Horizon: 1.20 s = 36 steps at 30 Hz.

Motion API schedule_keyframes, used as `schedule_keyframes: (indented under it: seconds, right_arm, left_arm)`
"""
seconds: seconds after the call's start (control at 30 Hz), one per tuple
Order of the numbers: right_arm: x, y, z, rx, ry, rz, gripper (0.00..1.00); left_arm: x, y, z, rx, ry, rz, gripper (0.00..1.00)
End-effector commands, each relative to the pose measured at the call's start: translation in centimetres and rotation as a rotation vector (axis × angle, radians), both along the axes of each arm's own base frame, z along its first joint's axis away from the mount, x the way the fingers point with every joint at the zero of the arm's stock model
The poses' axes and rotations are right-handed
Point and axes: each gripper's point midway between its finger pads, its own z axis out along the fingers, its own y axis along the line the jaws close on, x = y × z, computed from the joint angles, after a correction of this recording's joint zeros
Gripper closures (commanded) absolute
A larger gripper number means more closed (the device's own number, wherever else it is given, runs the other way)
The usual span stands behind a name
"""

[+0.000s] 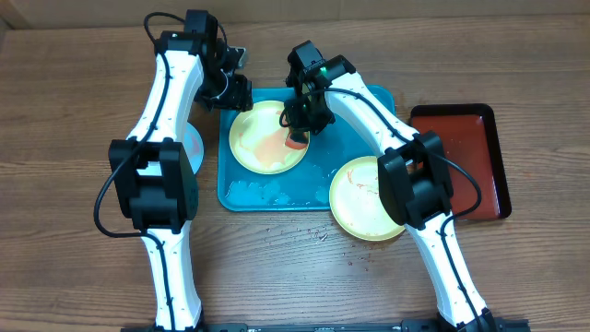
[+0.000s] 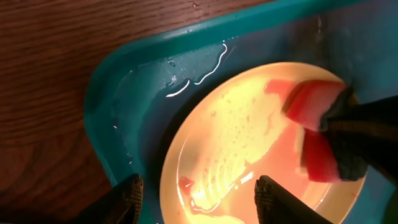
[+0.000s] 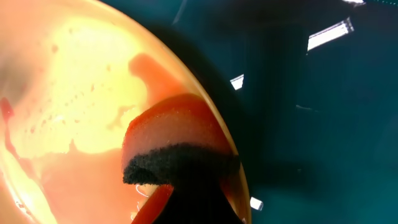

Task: Clean dirty plates on tray and stack at the side
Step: 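Continue scrubbing the yellow plate surface with the sponge in right gripper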

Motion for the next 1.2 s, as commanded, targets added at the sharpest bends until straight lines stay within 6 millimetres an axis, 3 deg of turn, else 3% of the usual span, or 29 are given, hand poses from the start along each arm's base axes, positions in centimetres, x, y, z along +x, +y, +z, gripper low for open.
schedule_keyframes:
  seconds: [0.0, 0.13, 0.43, 0.6, 0.73, 0.87, 1.0, 1.17]
  right_arm:
    - [-1.8, -3.1, -4.6, -0.119, 0.098, -0.016, 0.96]
    - [-1.7, -3.0, -4.6, -0.119, 0.096, -0.017, 0.96]
    - [-1.7, -3.0, -4.6, -0.118, 0.096, -0.016, 0.96]
    - [-1.7, -3.0, -4.6, -0.118, 0.096, -0.016, 0.96]
    - [-1.6, -2.9, -4.6, -0.115, 0.092, -0.016, 0.96]
    - [-1.5, -2.8, -4.5, -0.109, 0.088, -0.016, 0.96]
    - [-1.6, -2.7, -4.5, -0.103, 0.091, -0.015, 0.96]
    - [-1.6, -2.7, -4.5, -0.103, 0.091, -0.015, 0.96]
  left_arm:
    - [-0.7, -0.1, -0.6, 0.027, -0.006, -0.13, 0.42]
    - [-2.0, -0.3, -2.2, 0.029, 0.045, -0.146, 0.48]
    - [-4.0, -0.3, -5.5, 0.032, 0.111, -0.156, 0.49]
    - [-4.2, 0.0, -6.2, 0.049, 0.116, -0.154, 0.52]
    - [-3.2, -0.2, -5.3, 0.042, 0.084, -0.143, 0.54]
    - [-1.6, -0.6, -2.4, 0.023, 0.03, -0.142, 0.53]
    - [-0.3, 0.5, 0.0, 0.093, -0.015, -0.13, 0.47]
    - [-0.4, 1.4, -0.6, 0.156, -0.008, -0.127, 0.44]
